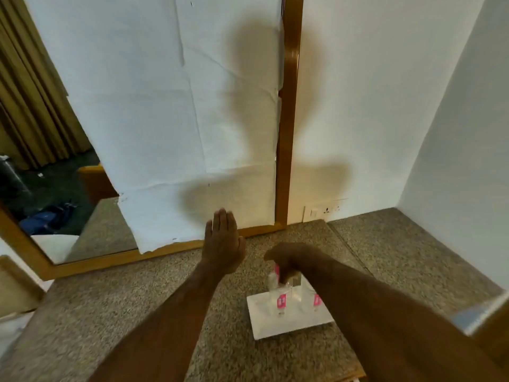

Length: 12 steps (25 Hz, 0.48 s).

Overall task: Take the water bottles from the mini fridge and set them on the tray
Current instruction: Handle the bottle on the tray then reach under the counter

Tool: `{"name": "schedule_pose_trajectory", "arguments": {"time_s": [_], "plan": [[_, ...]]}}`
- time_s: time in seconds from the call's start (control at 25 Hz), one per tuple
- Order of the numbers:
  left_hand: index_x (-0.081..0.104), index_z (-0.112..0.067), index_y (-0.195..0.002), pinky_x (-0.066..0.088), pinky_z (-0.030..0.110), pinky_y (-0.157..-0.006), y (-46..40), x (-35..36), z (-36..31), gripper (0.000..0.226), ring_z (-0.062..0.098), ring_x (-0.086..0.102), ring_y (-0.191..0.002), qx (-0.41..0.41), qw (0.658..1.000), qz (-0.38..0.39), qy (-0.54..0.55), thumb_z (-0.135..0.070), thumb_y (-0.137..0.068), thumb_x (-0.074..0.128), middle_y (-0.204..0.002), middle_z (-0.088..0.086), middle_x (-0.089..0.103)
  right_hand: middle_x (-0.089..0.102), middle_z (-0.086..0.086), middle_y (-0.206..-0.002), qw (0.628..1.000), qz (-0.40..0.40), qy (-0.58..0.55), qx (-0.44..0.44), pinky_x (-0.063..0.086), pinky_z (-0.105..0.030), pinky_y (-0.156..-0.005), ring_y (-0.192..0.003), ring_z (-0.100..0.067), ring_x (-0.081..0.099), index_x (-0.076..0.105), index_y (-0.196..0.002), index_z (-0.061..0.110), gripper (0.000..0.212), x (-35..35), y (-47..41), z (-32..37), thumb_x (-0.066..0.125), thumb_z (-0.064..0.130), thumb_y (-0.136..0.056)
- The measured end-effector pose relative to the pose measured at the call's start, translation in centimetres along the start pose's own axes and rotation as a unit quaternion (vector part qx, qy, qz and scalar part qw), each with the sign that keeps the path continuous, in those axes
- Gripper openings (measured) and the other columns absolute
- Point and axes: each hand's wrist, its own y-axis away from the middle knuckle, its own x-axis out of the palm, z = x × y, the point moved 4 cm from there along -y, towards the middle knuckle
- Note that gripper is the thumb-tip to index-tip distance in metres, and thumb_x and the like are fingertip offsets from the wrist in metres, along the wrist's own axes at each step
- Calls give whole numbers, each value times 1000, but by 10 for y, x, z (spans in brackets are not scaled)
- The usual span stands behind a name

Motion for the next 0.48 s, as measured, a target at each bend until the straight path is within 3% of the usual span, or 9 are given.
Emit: {"name": "schedule_pose_trajectory", "arguments": {"time_s": [0.12,0.2,0.32,0.48], "plan": [[10,1,-148,9,48,-118,24,21,13,78,36,8,-146,-20,999,39,20,-45,-85,9,-157,26,12,54,-13,-135,1000,-18,15,-4,47,-39,-98,-121,-29,53,55,-131,12,50,12,0,13,65,1,-84],[13,3,-147,12,49,-118,36,23,12,75,37,12,-145,-18,999,35,24,-42,-87,14,-155,27,16,62,-13,-123,999,-34,24,-7,51,-36,-91,-110,-27,59,62,-121,8,37,10,8,18,63,1,-85],[19,3,-146,15,49,-118,47,14,-10,68,37,17,-144,5,999,33,33,-35,-89,27,-154,26,23,67,-16,-115,1000,4,-16,6,58,-39,-83,-95,-29,69,66,-116,4,33,2,33,13,65,-2,-84],[29,2,-142,20,48,-116,72,18,-66,66,37,25,-141,35,998,19,44,-34,-87,24,-150,26,33,68,-19,-113,993,28,-110,44,60,-44,-81,-92,-30,72,66,-115,-1,34,1,75,-29,68,-5,-82]]}}
